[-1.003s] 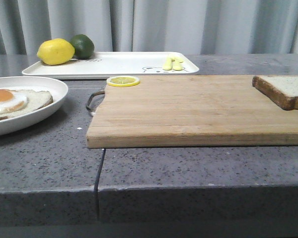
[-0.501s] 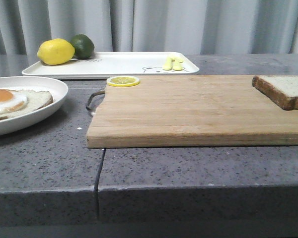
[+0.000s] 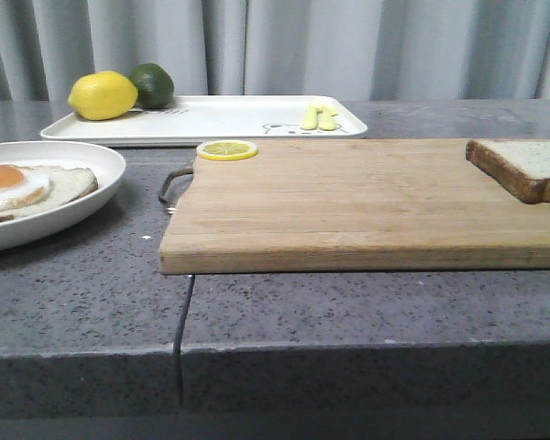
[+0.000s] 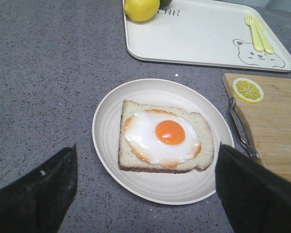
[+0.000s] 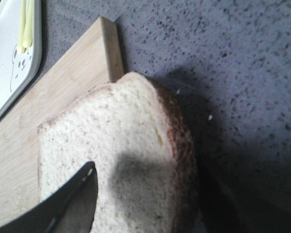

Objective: Place bread and move sandwich to tray

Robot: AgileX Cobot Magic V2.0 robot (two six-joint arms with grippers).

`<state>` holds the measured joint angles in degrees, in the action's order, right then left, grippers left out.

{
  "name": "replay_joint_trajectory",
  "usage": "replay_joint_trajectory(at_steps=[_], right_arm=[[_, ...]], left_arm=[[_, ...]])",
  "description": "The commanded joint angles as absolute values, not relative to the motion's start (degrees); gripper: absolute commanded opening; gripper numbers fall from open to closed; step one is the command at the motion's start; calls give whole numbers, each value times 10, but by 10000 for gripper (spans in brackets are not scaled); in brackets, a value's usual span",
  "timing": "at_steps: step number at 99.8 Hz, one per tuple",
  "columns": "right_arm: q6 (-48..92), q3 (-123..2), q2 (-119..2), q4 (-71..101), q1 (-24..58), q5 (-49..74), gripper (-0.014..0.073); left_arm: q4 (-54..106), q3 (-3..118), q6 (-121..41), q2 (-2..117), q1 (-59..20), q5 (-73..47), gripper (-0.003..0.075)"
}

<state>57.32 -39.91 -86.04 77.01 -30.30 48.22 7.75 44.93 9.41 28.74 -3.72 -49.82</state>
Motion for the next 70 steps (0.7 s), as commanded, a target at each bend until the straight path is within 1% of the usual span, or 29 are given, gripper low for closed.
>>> replay_joint_trajectory(at_steps=[1,13,18,25,26,28,33,34,40,47,55,70], right_arm=[[582,-410,-846,787,-306,510,456],[582,-410,-846,787,-306,508,440],[582,-410,-846,787,-306,505,395],[582,-410,-846,787,-306,501,317],[582,-410,-846,788,-306,501,286],[582,-410,-846,788,-306,500,264],[582,-410,-846,788,-306,498,174],[582,-410,-846,788,-306,498,174],[582,-410,-846,791,-306,497,64],[582,-410,-846,801,-306,497,-22],[582,-410,-846,820,-306,506,-69],[582,-416,-834,845,-306,563,-65]], left_arm=[[86,468,97,295,-39,-462,545],[86,468,97,295,-39,-462,545],[86,468,97,295,-39,-462,545],[86,468,97,295,-39,-462,545],[86,468,97,295,-39,-462,545],[86,468,97,295,-39,-462,545],[86,468,97,295,-39,-462,545],[86,468,97,295,-39,-462,545],[86,468,97,295,-39,-462,545],[86,468,97,295,-39,-462,545],[86,468,97,295,-39,-462,545],[86,468,97,295,-39,-462,545]])
